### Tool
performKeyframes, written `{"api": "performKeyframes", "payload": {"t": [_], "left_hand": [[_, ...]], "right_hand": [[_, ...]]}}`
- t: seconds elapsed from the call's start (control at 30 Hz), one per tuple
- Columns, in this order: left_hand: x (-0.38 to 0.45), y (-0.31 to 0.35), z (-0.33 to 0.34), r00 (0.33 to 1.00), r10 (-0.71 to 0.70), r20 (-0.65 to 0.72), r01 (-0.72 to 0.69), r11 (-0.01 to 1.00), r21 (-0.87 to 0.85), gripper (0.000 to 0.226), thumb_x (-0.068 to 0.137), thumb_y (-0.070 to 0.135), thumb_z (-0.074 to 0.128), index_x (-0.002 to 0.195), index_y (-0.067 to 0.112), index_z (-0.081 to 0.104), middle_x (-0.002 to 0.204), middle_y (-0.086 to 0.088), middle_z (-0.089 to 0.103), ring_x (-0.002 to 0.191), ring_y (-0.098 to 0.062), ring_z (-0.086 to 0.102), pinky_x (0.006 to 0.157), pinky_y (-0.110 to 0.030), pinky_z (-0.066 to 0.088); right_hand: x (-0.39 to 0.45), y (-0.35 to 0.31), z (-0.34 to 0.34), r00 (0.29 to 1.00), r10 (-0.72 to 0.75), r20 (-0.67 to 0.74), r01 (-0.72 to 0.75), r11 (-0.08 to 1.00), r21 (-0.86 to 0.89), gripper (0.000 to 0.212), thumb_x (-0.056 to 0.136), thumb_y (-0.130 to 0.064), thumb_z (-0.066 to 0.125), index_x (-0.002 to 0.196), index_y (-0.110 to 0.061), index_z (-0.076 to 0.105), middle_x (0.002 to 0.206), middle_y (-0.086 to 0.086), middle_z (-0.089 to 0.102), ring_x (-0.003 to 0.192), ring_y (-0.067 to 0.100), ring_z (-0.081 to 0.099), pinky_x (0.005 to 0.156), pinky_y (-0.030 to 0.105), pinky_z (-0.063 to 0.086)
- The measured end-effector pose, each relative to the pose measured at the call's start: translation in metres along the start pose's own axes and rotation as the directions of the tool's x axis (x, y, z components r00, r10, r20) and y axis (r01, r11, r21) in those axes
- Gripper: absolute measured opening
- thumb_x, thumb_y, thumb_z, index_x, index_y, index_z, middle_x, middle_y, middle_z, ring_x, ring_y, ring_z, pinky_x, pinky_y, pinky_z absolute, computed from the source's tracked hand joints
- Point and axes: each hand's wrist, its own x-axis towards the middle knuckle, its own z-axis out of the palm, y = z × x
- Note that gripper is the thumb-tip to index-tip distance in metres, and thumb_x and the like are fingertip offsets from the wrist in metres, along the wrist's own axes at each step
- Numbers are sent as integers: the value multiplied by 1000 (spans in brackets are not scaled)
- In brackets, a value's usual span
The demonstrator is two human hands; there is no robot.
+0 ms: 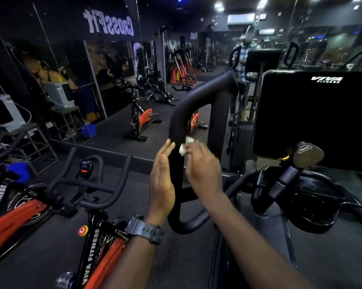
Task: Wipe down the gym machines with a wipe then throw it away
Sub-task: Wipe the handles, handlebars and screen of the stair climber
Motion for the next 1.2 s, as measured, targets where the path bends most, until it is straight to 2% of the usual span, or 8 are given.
{"api": "performKeyframes", "payload": {"t": [0.1, 0.3, 0.43, 0.5, 0.6, 0.83, 1.07, 1.2], "left_hand": [[-3, -7, -5, 1000, -27, -1, 27, 999, -44, 73, 95, 69, 23, 139, 20, 52, 147, 4, 51, 138, -13, 43, 117, -49, 30], [-15, -15, -13, 997, -83, -1, 83, 994, -69, 82, 88, 80, 25, 137, 22, 54, 143, 4, 54, 136, -12, 47, 116, -47, 33], [-19, -14, -11, 996, -87, 15, 88, 993, -79, 82, 86, 82, 24, 136, 24, 54, 147, 8, 51, 138, -8, 43, 117, -44, 31], [-19, -14, -10, 996, -90, 19, 91, 991, -95, 81, 86, 83, 25, 135, 26, 54, 147, 9, 50, 138, -7, 42, 118, -44, 29], [-22, -12, -9, 995, -99, 18, 100, 989, -108, 79, 86, 82, 25, 134, 28, 55, 147, 11, 49, 138, -5, 41, 119, -43, 29], [-24, -16, -5, 992, -122, 9, 122, 985, -125, 80, 89, 77, 22, 136, 22, 56, 148, 14, 47, 139, -2, 39, 120, -40, 26], [-31, -13, -8, 988, -149, 30, 152, 974, -167, 73, 92, 67, 20, 135, 22, 56, 147, 11, 50, 138, -2, 40, 119, -36, 29], [-38, -11, -12, 977, -211, 26, 212, 960, -183, 70, 87, 72, 21, 131, 32, 57, 144, 13, 53, 136, 0, 43, 115, -28, 31]], "right_hand": [[19, -6, -5, 998, 46, 30, -47, 999, 10, 23, 88, -3, 52, 108, -13, 56, 107, 8, 62, 84, 34, 66, 67, 46, 54], [-41, -11, 9, 891, 121, 438, -59, 987, -152, 21, 94, -13, 47, 114, -10, 43, 106, 11, 59, 94, 35, 63, 70, 42, 49], [-56, -14, 26, 895, 49, 444, 106, 942, -318, 26, 96, -15, 41, 119, -5, 48, 98, 13, 66, 102, 33, 58, 91, 43, 37], [-57, -11, 28, 903, 30, 430, 161, 902, -400, 25, 89, -18, 44, 110, -7, 54, 76, 8, 67, 80, 29, 63, 88, 43, 27], [-56, -8, 21, 904, -62, 423, 249, 881, -403, 14, 78, -14, 48, 89, -10, 54, 47, 0, 56, 41, 24, 54, 67, 37, 36], [-65, -16, 5, 850, -125, 512, 272, 936, -224, 34, 60, -3, 71, 90, -4, 56, 53, 9, 60, 47, 30, 57, 50, 30, 44], [-68, -1, 13, 918, -130, 374, 253, 918, -304, 19, 74, -5, 49, 93, -8, 55, 60, 3, 61, 57, 23, 61, 92, 39, 51], [-54, 5, 18, 865, -155, 477, 373, 834, -406, 32, 80, -10, 33, 96, -2, 60, 53, 2, 58, 45, 22, 56, 79, 36, 49]]}}
